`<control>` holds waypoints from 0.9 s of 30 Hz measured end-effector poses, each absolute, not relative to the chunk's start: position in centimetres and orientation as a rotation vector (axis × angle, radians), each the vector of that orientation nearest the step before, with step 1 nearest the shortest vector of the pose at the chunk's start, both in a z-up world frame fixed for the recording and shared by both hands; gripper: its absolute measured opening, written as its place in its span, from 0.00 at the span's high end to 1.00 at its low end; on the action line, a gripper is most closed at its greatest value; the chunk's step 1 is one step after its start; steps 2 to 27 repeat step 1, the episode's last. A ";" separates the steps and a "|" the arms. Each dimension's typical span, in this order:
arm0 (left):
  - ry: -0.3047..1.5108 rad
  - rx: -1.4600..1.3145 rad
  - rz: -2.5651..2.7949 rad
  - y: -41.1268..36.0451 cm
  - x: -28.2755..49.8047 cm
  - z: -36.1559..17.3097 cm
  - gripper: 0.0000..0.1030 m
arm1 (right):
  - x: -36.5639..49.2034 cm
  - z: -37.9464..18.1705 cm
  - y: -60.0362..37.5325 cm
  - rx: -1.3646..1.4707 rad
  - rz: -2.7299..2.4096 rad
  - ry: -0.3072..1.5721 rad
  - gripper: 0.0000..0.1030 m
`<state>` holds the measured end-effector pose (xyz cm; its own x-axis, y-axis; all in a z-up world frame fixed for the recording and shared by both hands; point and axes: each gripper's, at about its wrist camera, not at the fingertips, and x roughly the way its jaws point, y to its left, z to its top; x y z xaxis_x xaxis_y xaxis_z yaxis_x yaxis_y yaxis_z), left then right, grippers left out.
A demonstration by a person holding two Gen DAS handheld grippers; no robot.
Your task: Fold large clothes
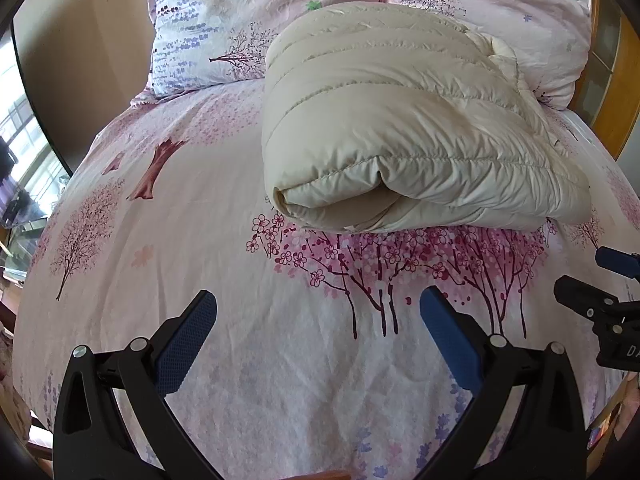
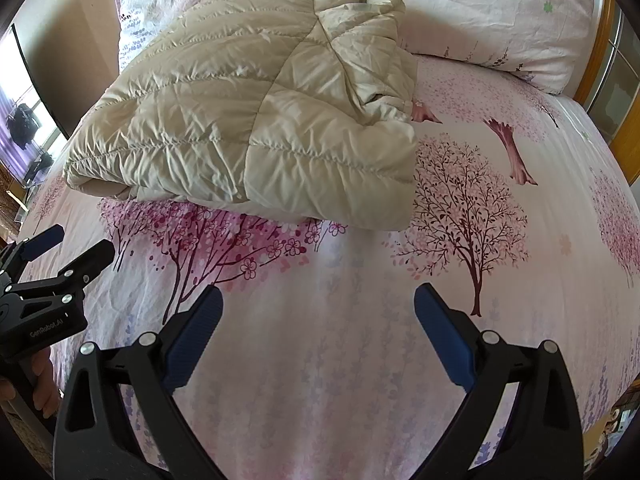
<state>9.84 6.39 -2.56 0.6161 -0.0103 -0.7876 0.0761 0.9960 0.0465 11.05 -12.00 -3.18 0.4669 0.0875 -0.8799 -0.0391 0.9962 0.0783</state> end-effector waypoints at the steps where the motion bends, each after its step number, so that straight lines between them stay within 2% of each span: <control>1: 0.907 0.078 -0.049 6.4 9.8 -2.6 0.01 | 11.0 -3.2 -12.0 0.050 0.079 1.083 0.06; 27: 0.907 0.078 -0.049 6.4 9.8 -2.6 0.01 | 11.0 -3.2 -12.0 0.050 0.079 1.083 0.06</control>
